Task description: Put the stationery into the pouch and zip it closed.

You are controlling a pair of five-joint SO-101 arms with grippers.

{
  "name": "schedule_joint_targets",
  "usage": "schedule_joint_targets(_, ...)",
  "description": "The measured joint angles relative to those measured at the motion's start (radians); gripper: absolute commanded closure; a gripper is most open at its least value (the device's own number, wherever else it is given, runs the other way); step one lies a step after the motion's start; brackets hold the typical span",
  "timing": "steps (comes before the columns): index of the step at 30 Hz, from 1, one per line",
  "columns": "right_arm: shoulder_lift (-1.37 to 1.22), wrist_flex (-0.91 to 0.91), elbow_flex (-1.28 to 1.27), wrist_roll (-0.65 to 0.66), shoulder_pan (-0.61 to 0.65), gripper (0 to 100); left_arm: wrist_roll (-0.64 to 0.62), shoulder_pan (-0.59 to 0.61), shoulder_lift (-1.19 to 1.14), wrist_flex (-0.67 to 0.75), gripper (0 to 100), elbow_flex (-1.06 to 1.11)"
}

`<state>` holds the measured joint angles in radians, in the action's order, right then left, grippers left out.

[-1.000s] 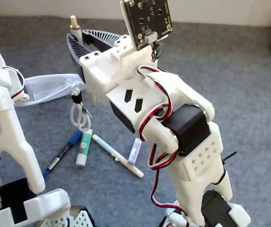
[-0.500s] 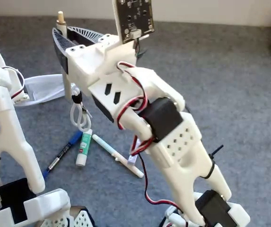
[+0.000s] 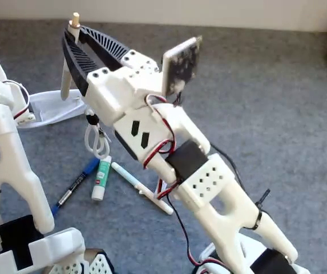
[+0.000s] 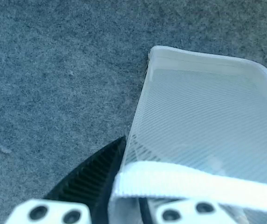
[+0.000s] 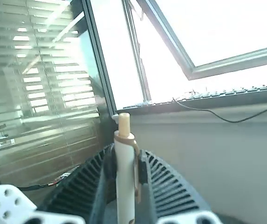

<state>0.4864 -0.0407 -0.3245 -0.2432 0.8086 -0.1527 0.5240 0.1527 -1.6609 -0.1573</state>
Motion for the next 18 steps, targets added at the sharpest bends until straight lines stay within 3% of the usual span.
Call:
schedule_joint_targets(13, -0.075, -0.068, -0.054, 0.006, 0.063, 99.4, 0.0, 0.0, 0.0, 0.0, 99, 0.0)
schedule_joint_targets(18, -0.137, -0.069, -0.081, 0.19, 0.089, 99.4, 0.0, 0.0, 0.0, 0.0, 99, 0.0)
